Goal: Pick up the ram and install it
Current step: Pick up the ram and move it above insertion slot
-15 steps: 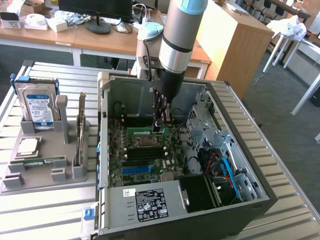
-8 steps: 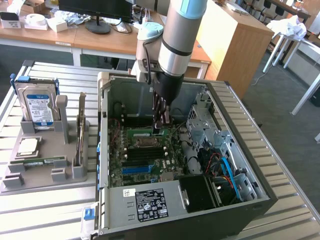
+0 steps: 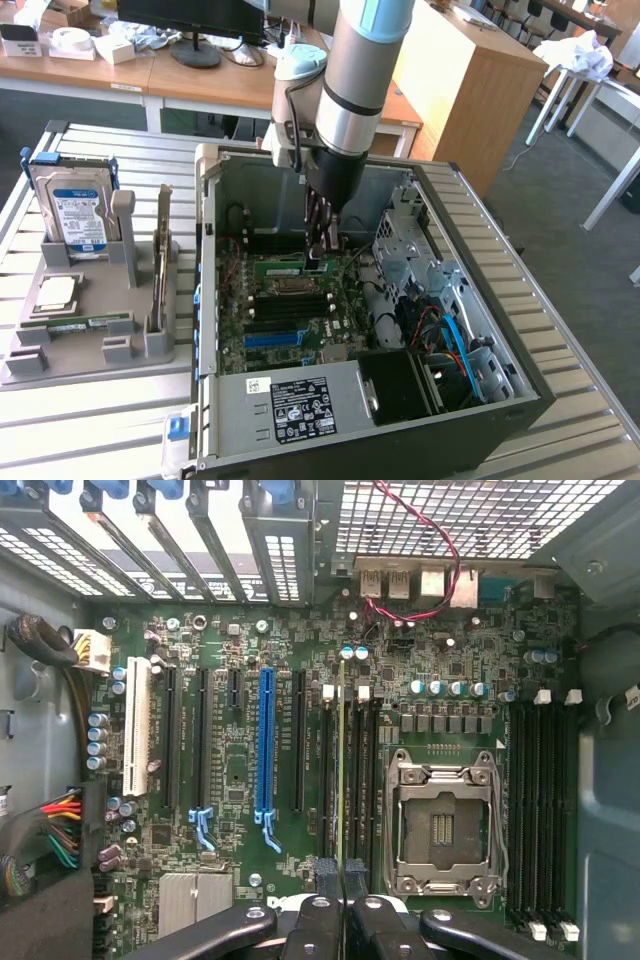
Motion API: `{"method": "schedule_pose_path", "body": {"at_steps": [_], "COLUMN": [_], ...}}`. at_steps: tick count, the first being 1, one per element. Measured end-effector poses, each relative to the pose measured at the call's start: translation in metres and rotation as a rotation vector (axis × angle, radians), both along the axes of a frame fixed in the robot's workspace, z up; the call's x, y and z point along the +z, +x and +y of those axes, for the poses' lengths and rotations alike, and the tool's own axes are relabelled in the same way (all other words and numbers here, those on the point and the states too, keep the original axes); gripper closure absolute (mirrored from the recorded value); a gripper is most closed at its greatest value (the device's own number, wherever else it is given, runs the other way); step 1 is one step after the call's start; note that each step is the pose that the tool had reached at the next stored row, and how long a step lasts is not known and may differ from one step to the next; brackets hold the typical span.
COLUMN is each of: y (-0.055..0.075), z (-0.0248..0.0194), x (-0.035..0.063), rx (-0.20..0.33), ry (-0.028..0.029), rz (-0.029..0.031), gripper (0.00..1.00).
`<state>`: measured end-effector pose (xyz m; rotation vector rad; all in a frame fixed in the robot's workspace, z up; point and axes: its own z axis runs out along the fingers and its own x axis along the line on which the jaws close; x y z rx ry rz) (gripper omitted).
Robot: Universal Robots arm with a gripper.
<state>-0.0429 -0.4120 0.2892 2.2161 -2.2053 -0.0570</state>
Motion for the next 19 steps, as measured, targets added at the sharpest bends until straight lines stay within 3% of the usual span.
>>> {"method": "schedule_pose_path", "body": {"at_steps": [19], "y": [0.011], "z": [0.0000], "x": [-0.0002], "rx": [0.000], "ry": [0.0000], "rz": [0.0000], "gripper": [0.88]}}
